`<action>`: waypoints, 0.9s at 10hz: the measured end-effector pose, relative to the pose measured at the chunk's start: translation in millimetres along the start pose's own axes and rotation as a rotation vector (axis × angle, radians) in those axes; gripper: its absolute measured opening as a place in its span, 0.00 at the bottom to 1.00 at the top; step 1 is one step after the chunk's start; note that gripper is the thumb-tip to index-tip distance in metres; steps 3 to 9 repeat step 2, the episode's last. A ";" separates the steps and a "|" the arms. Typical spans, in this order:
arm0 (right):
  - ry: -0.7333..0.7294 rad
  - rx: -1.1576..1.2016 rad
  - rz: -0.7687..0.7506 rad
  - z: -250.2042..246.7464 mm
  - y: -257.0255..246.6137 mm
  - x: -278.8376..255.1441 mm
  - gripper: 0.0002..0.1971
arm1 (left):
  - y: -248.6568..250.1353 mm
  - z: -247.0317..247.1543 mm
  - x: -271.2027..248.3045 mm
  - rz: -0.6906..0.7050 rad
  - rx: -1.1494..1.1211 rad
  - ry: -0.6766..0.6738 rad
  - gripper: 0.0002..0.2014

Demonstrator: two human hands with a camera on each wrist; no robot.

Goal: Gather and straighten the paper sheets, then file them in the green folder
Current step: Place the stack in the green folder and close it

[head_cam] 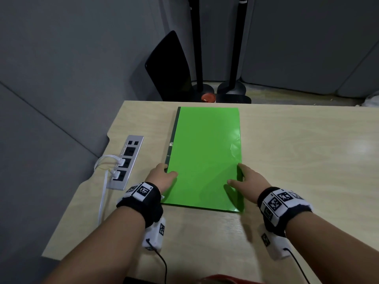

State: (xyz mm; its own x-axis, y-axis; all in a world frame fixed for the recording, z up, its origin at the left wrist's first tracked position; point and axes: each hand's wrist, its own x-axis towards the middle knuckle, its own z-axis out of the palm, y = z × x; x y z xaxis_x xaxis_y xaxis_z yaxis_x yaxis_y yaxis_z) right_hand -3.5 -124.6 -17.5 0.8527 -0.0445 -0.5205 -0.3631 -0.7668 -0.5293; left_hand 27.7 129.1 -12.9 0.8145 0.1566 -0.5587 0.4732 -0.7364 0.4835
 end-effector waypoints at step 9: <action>-0.025 0.014 -0.047 -24.8 5.7 -21.5 0.40 | -11.7 -4.5 -7.6 0.014 -0.073 0.035 0.30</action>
